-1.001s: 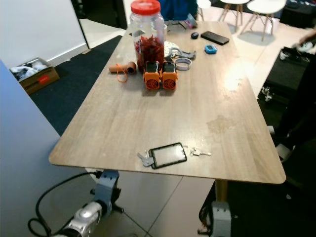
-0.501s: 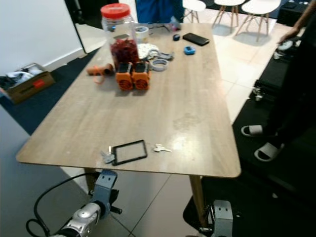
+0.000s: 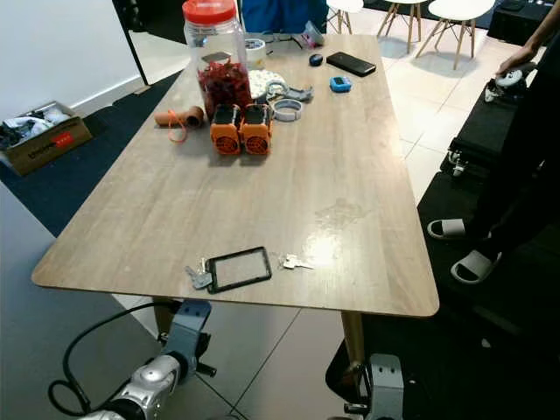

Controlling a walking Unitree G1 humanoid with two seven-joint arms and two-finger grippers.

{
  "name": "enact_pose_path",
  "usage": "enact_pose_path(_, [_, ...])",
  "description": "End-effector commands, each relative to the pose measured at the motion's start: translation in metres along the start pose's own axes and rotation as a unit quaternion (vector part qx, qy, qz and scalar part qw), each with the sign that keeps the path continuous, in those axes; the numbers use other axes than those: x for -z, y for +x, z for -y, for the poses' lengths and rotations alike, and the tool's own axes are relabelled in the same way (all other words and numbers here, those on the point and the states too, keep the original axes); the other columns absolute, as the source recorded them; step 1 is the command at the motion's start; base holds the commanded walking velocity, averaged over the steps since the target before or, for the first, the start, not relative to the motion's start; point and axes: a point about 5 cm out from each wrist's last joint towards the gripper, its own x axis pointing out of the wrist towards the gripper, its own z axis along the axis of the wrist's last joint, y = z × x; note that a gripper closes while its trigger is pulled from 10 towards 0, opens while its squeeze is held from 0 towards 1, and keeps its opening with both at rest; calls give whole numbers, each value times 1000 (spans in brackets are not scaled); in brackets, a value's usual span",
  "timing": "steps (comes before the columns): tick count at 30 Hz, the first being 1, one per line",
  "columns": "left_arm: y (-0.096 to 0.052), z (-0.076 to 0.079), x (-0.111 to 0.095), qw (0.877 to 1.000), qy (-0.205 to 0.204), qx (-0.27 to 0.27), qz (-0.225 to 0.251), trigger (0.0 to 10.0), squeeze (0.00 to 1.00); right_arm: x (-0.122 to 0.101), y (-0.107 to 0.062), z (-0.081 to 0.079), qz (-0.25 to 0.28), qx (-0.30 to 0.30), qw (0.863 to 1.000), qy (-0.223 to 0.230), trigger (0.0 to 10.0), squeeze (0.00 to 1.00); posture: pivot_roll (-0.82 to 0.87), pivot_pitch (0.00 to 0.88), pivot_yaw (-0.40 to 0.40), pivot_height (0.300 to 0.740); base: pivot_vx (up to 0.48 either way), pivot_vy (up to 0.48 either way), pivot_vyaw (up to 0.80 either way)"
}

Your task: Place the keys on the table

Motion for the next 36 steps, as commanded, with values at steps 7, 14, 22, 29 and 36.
enact_pose_path(7, [0, -6, -4, 1000, 15, -7, 7, 10000, 0, 1, -2, 9, 5, 24, 999, 30, 10000, 0, 29, 36, 32, 740, 0, 0, 0])
enact_pose_path(14, [-1, -3, -1, 1000, 15, -6, 6, 10000, 0, 23, -26, 74, -13, 163, 984, 68, 10000, 0, 27, 43, 31, 740, 0, 0, 0])
enact_pose_path(22, [-1, -1, 1, 1000, 16, -4, 4, 10000, 0, 4, -52, 140, 50, 292, 949, 111, 10000, 0, 13, 49, 36, 740, 0, 0, 0])
enact_pose_path(29, [-1, 2, 2, 1000, 22, 2, 0, 10000, 0, -159, -109, 230, 364, 383, 834, 156, 10000, 0, 5, 54, 38, 740, 0, 0, 0])
enact_pose_path(36, [-1, 3, 5, 999, 35, 11, -11, 10000, 0, -270, -125, 210, 467, 277, 834, 92, 10000, 0, 4, 51, 37, 740, 0, 0, 0])
